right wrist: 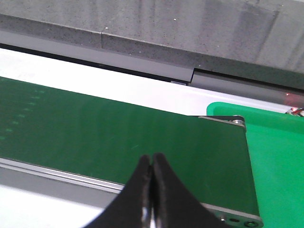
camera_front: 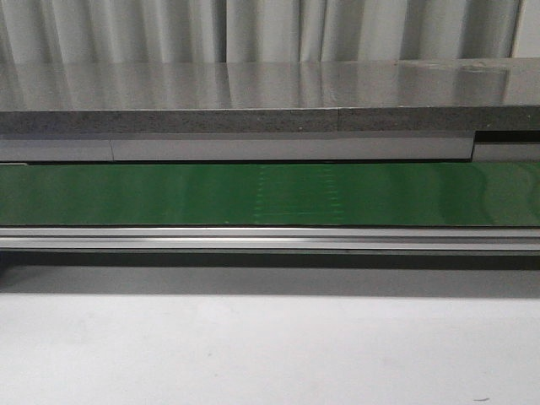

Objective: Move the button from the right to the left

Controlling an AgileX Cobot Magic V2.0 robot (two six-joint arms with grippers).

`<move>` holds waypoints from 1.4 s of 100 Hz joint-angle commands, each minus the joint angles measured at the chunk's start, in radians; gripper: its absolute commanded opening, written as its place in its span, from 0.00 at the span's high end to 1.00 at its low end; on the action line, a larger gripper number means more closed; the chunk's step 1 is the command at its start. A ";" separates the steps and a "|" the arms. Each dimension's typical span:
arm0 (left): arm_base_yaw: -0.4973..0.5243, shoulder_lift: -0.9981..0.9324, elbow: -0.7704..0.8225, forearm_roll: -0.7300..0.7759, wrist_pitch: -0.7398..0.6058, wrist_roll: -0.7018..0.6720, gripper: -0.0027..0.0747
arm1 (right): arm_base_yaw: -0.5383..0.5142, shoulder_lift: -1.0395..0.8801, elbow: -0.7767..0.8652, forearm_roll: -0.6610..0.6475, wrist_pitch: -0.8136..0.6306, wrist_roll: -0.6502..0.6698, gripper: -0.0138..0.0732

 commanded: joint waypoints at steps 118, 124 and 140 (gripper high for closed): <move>-0.008 -0.037 0.041 -0.003 -0.064 -0.014 0.96 | 0.001 0.001 -0.027 0.009 -0.084 -0.009 0.92; -0.008 -0.037 0.041 -0.003 -0.064 -0.014 0.96 | 0.001 0.001 -0.027 0.009 -0.095 -0.009 0.92; -0.008 -0.037 0.041 -0.003 -0.064 -0.014 0.96 | 0.011 0.001 -0.027 -0.056 -0.096 0.037 0.92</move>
